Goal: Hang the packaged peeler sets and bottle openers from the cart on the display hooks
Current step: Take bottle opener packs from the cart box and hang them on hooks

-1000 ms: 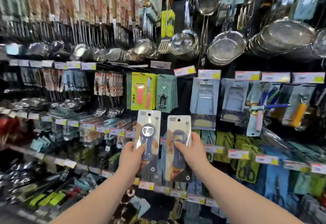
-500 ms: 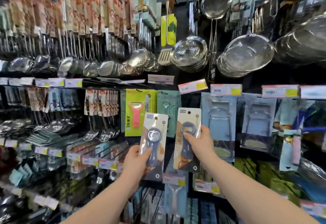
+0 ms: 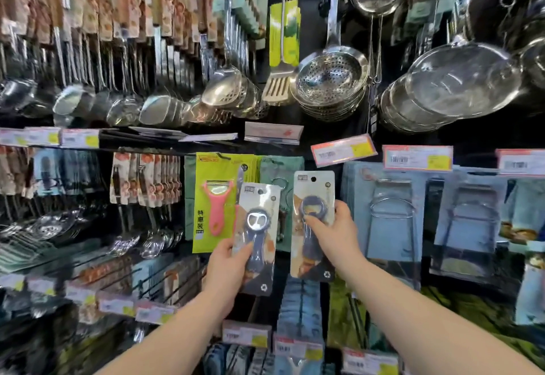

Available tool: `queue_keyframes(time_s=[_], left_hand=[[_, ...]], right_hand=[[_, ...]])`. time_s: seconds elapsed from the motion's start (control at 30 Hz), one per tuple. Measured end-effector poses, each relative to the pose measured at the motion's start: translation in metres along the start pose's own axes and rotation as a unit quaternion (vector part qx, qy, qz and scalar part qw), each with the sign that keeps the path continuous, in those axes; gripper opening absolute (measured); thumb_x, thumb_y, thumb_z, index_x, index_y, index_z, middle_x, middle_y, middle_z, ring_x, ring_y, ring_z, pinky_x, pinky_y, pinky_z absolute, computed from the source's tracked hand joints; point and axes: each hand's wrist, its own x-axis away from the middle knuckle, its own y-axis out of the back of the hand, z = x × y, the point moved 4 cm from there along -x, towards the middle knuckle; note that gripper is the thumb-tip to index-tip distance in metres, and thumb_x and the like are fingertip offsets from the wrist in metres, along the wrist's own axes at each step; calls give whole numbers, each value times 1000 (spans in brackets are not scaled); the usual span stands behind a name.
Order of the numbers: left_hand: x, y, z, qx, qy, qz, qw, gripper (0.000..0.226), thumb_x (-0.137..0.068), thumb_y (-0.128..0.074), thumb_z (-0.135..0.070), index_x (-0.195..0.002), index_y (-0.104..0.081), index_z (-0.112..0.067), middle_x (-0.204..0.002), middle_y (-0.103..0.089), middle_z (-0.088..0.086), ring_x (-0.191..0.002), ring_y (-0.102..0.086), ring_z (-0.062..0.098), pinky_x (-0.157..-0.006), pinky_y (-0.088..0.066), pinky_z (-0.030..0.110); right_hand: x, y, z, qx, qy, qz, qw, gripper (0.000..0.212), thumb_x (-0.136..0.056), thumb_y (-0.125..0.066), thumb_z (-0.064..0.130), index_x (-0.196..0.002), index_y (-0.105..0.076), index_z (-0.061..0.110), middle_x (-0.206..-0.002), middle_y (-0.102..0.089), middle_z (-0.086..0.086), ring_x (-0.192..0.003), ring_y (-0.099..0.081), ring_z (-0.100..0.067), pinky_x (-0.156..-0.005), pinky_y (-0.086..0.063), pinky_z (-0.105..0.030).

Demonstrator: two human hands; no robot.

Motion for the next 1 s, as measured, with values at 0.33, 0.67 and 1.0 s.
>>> queue_keyframes(time_s=[0.33,0.67,1.0], left_hand=[[-53,-1,6,55,28,99,993,6,-91,-59,-12,-96,-56,-12,-81,-68,6,-62,-65,16,-47,-50,23],[-60,-19,12,42,30,131,990,20,-90,-60,-14,-102,-55,0,-98,-67,22,-84,-65,32,-81,-53,52],[-63,-21,12,64,23,132,989,6,-89,-60,-11,-94,-58,-14,-97,-71,13,-86,-69,28,-81,-55,45]], right_hand=[[-16,-6,15,3,0,-127,992,44,-82,-68,19,-120,-46,12,-115,-60,-5,-90,-59,-4,-68,-44,-8],[-20,2,19,32,31,-173,984,27,-81,-67,15,-99,-46,20,-83,-51,18,-75,-51,-4,-59,-36,-9],[-21,7,11,-6,26,-167,986,27,-84,-67,21,-104,-48,18,-95,-56,4,-78,-52,2,-54,-40,-6]])
